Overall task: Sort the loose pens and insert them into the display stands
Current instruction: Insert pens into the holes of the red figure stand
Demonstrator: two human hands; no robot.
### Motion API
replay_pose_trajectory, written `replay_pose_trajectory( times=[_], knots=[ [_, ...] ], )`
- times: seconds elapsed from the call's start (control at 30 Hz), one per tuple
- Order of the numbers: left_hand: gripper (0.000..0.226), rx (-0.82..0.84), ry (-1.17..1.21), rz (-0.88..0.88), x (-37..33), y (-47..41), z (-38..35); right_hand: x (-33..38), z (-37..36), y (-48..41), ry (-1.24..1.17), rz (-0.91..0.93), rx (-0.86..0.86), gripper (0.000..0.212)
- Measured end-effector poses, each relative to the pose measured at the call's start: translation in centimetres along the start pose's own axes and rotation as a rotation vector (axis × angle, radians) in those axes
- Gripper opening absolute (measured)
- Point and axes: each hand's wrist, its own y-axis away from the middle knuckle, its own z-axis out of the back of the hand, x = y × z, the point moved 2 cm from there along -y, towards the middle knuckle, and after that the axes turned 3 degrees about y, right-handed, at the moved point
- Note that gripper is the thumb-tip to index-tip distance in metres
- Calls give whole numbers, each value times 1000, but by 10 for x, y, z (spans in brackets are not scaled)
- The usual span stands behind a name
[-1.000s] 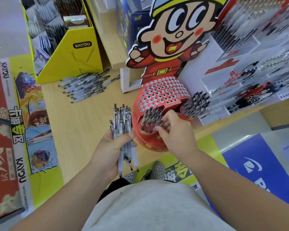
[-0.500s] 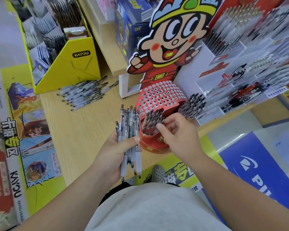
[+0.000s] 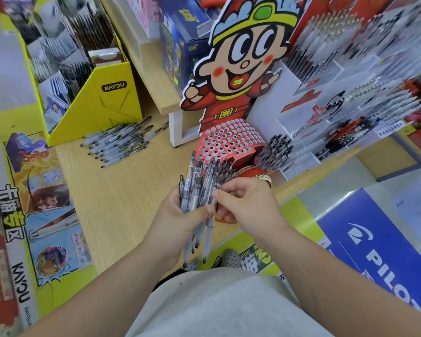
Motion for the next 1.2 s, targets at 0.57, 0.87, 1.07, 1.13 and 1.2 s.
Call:
replay_pose_trajectory(
  times=[0.57,0.87,1.07,1.13,1.2],
  knots=[
    [20,-234,17,111,17,-16,29,-13,40,-18,203,311,-377,22],
    [19,-211,24,118,20,-17,25,-25,25,-24,390,325,-267,29],
    [20,-218,17,132,22,-15,26,-43,15,-31,471,286,-254,17],
    [20,-210,12,134,21,-14,25,-46,12,-33,491,277,-246,17],
    [21,-197,17,138,20,-12,24,-47,12,-35,498,273,-255,17]
  ],
)
